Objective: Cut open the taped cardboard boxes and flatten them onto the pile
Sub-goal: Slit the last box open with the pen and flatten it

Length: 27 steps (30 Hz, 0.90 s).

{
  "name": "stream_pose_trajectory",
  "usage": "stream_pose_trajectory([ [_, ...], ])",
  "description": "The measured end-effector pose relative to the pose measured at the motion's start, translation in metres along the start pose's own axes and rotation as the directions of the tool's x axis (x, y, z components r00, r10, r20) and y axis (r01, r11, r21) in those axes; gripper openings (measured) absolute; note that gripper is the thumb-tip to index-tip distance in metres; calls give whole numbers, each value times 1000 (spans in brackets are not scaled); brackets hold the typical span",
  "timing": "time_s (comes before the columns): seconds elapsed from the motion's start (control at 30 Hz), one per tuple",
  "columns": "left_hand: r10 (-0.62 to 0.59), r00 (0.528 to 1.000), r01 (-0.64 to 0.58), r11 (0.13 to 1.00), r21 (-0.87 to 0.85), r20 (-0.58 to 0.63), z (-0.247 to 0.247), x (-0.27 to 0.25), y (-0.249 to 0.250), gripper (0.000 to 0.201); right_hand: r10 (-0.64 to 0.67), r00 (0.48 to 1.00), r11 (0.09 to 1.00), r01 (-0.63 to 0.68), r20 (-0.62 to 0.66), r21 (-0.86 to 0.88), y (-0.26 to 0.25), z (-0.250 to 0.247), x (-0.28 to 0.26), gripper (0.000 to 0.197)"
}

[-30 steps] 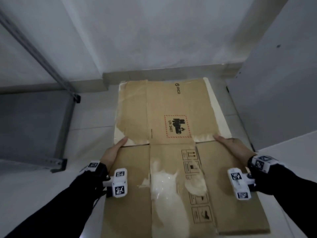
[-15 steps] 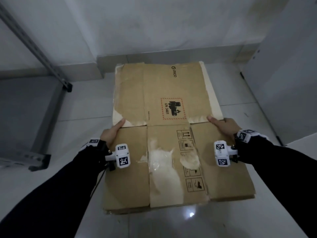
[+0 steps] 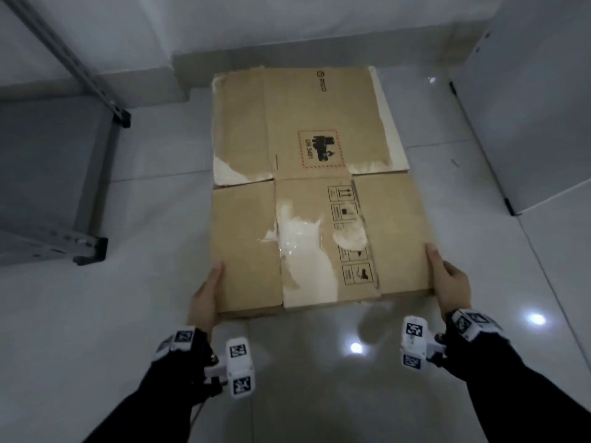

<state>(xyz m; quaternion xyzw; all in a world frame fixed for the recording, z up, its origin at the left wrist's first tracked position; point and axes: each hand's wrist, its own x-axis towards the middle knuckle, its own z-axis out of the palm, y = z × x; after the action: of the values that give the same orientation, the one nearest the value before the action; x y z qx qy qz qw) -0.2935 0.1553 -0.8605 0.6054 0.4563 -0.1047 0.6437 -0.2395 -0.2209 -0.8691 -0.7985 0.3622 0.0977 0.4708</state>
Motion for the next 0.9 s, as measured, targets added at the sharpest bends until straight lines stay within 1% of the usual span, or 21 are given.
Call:
stream_pose_trajectory([
  [0.07,84,996,-84,996,-4,-30,8,-14,-13,67,-15,997,998,19,-71,54,5,8,-7,57],
  [0.1,100,994,-101,995,-21,-49,10,-13,-18,52,-26,993,995,37,-119,91,5,13,-9,58],
  [0.13,114,992,-116,992,-44,-58,13,-12,-19,43,-35,985,991,56,-168,119,5,18,-8,59],
  [0.2,138,987,-144,988,-64,-82,18,-6,-17,37,-36,969,987,73,-244,145,3,28,-6,60],
  [0.33,168,976,-178,982,-61,-141,29,21,1,57,-9,959,969,78,-283,233,-16,49,14,58],
  [0.43,170,975,-181,981,-70,-141,41,53,30,69,-44,956,962,119,-288,247,-44,62,41,59],
  [0.5,202,967,-213,975,-57,-154,47,71,39,68,-76,952,960,150,-295,235,-55,69,55,52],
  [0.57,257,947,-259,966,15,-195,51,81,37,68,-102,945,957,179,-312,228,-59,73,60,46],
  [0.67,313,924,-277,944,177,-219,48,82,35,81,-157,947,974,196,-282,115,-62,70,57,44],
  [0.7,324,919,-280,938,205,-224,47,81,38,82,-190,945,978,207,-268,38,-64,66,55,46],
  [0.73,360,904,-303,921,246,-233,46,75,43,82,-244,934,970,238,-261,-53,-65,62,53,48],
  [0.77,458,856,-374,869,325,-240,45,70,46,79,-334,906,942,308,-261,-138,-66,57,50,51],
  [0.8,607,766,-482,760,436,-212,45,62,49,76,-452,857,888,407,-247,-213,-66,54,45,56],
  [0.83,761,638,-594,580,557,-112,46,52,50,76,-581,789,805,519,-201,-289,-67,52,39,61],
  [0.87,853,516,-669,347,657,75,50,41,50,81,-696,710,691,625,-103,-364,-68,51,30,68],
  [0.9,847,435,-694,101,713,304,56,29,49,89,-773,633,560,715,48,-419,-69,52,21,77],
])
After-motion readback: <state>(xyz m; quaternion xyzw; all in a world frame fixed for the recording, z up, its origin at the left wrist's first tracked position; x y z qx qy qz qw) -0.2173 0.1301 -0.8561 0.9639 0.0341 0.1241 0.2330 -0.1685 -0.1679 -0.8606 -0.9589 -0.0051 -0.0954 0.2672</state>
